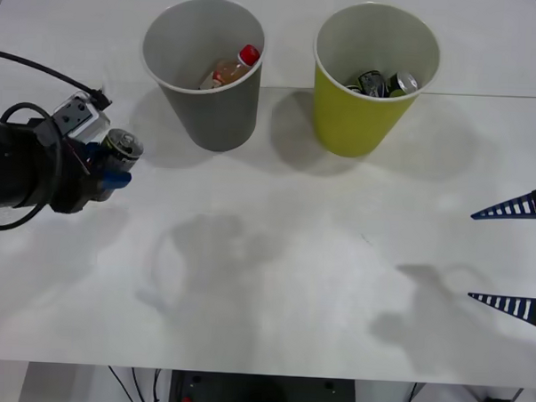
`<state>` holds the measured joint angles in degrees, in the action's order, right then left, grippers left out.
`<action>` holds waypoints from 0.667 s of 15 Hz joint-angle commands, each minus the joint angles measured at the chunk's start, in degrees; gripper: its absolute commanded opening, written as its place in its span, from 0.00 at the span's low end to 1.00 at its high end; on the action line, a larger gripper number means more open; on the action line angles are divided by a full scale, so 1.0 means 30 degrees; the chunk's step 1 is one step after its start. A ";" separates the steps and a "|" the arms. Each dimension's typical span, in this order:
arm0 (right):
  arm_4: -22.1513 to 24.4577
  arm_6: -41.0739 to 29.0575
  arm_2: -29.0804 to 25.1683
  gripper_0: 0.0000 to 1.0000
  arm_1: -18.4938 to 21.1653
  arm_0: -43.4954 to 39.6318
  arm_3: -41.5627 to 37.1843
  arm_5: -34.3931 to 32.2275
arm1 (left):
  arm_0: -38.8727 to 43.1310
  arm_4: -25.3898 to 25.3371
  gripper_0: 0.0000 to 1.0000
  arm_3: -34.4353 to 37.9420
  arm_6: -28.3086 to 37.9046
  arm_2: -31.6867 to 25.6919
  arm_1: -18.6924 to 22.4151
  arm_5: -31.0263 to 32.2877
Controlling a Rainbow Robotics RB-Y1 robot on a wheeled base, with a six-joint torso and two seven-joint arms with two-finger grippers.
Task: Put the can into the green bin and the plastic bottle into the gray bin
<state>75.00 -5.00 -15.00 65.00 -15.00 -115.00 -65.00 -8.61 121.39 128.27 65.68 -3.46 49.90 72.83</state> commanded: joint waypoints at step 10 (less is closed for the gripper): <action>0.0000 0.0000 0.0000 1.00 -0.0001 -0.0001 0.0002 0.0000 | -0.9962 -0.3872 0.00 -0.3468 0.0431 -0.0574 -0.1310 0.5722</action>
<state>75.00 -5.00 -15.00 65.00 -15.00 -115.00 -65.00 -37.22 109.83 119.76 67.00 -5.25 46.63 90.04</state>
